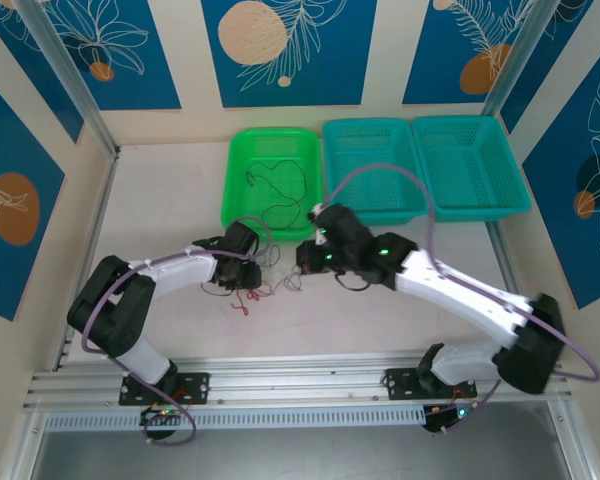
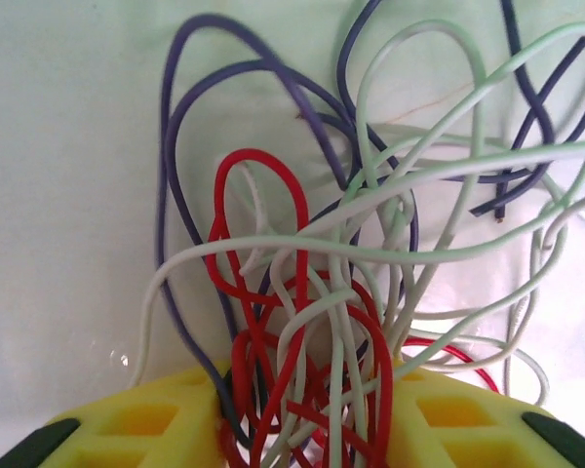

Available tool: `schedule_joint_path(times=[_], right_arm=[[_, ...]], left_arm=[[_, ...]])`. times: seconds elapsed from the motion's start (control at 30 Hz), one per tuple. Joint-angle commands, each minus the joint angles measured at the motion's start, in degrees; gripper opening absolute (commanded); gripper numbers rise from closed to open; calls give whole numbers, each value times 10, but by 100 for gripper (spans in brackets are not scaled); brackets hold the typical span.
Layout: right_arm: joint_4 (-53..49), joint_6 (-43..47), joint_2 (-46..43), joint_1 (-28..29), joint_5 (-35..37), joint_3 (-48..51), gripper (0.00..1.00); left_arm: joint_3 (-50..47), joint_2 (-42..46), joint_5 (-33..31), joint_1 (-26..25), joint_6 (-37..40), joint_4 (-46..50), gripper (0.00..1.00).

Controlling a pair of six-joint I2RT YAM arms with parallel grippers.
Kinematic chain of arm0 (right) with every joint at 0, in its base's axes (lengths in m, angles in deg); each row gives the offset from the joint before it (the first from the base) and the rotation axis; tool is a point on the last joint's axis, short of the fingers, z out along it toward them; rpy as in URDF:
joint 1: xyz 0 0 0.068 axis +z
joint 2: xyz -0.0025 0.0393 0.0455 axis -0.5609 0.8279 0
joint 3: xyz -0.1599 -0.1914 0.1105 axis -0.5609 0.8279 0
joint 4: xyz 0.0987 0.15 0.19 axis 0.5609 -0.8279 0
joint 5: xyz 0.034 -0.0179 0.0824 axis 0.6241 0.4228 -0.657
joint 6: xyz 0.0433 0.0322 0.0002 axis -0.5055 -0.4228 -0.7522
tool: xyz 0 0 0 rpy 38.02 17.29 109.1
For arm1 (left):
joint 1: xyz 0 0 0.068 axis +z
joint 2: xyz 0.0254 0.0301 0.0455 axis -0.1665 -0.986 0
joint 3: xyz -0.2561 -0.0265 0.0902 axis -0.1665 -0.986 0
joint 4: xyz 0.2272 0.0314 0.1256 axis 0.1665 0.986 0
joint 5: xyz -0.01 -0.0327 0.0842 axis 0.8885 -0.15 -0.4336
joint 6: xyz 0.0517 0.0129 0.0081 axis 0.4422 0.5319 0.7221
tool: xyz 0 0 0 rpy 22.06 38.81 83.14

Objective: Untangle the cables

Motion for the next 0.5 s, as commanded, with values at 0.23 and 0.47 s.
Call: schedule_joint_path(times=[0.23, 0.47], right_arm=[[-137, 158, -193, -191, 127, -189, 0], [-113, 200, -159, -303, 74, -335, 0]], left_arm=[[-28, 27, -49, 8, -38, 27, 37], [-48, 48, -62, 8, -52, 31, 44]])
